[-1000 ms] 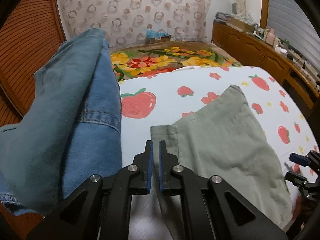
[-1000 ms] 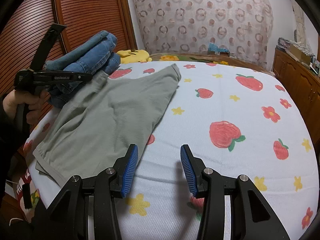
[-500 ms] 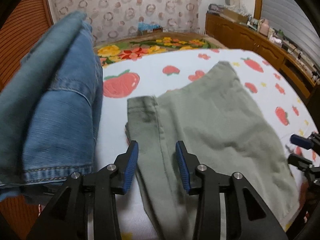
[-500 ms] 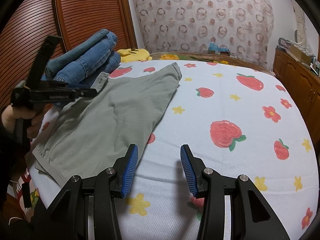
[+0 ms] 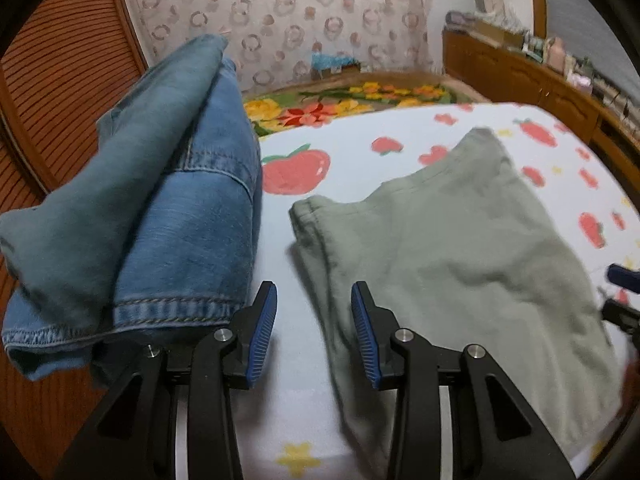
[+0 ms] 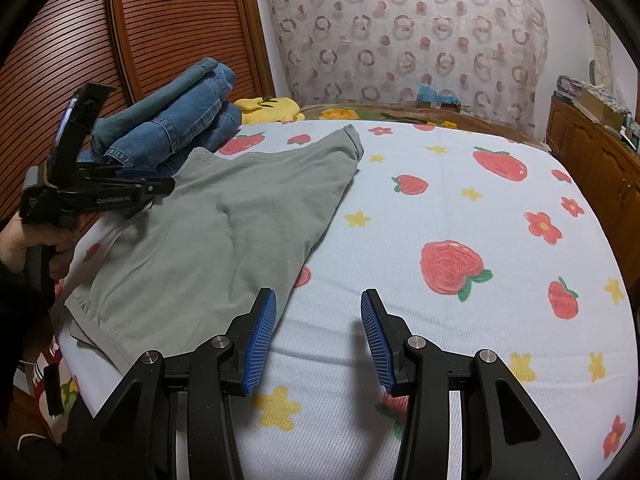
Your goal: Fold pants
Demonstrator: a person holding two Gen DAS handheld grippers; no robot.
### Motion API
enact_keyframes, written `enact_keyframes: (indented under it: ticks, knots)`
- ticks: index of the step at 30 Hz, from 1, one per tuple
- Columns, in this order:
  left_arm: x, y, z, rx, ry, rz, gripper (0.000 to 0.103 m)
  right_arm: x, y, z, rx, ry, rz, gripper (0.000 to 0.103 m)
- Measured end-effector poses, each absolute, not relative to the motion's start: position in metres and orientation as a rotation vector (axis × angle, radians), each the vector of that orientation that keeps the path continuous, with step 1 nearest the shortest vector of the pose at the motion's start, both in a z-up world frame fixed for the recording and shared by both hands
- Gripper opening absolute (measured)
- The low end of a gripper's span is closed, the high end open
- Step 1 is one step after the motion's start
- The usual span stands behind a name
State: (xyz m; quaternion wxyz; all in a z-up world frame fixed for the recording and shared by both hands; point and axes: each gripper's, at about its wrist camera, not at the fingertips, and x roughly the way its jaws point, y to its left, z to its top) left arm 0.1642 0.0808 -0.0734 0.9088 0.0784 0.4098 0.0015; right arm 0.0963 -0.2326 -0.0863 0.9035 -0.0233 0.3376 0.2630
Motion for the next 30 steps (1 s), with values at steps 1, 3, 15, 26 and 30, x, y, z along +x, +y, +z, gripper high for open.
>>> enact_keyframes:
  ticks: [1,3,15,26,30]
  knots:
    - [0.160,0.080,-0.072,0.151,0.841,-0.006,0.040,0.096,-0.232,-0.086,-0.048,0.698,0.545,0.046]
    - [0.153,0.079,-0.070,0.118,0.833,-0.038,0.040,0.097,-0.232,-0.086,-0.048,0.703,0.548,0.046]
    - [0.123,0.067,-0.068,0.010,0.755,-0.159,0.068,0.106,-0.233,-0.072,-0.061,0.721,0.555,0.046]
    - [0.109,0.064,-0.074,-0.001,0.733,-0.151,0.068,0.159,-0.214,-0.051,-0.096,0.723,0.593,0.046]
    - [0.105,0.063,-0.073,0.001,0.728,-0.156,0.068,0.189,-0.201,-0.060,-0.119,0.763,0.580,0.046]
